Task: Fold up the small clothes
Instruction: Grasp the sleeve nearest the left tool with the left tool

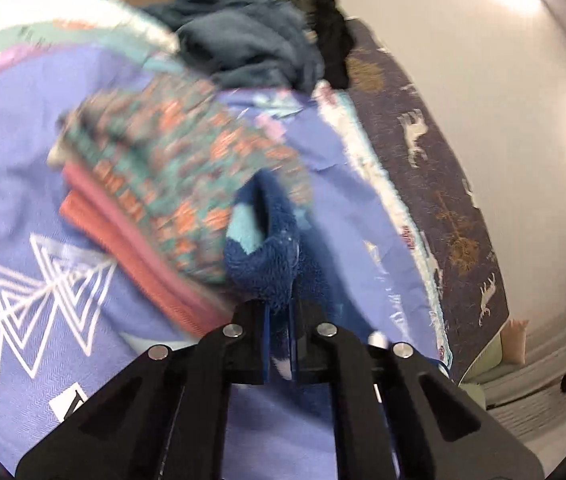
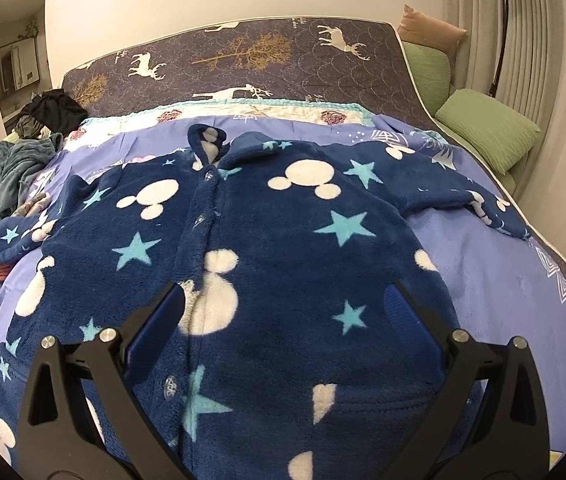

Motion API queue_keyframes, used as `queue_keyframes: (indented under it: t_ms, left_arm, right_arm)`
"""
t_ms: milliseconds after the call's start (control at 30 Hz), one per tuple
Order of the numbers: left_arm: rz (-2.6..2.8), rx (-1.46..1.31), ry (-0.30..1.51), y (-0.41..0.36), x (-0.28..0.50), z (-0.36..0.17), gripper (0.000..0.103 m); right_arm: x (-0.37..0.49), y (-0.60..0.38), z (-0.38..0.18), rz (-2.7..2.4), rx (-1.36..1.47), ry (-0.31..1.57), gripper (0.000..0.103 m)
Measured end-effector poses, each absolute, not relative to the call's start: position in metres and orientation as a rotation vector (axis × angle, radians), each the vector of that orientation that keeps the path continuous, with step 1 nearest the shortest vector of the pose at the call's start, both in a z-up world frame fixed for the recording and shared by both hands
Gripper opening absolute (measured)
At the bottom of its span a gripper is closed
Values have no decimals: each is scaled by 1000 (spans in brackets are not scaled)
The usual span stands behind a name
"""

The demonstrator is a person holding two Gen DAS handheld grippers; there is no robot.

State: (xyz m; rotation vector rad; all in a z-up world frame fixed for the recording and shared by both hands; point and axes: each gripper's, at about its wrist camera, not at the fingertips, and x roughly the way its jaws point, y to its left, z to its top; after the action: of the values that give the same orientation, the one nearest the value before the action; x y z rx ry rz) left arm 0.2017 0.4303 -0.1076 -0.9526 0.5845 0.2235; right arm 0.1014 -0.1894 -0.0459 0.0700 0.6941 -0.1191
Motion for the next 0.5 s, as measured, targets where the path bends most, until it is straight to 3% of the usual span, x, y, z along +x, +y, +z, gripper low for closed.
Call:
queue_keyframes:
  t_ms: [233,367,500]
  left_arm:
    - [54,-751,516,358,228,-11,6]
    - [-150,-555,478,253,248,57,6]
    - [-384,-378,489,130,251,85,6]
  right_arm:
    - [90,-202,-36,-117,85,651,101]
    - [83,-214,-31,-127,102,630,101]
    - [76,-232,-32,-143,134,626,101]
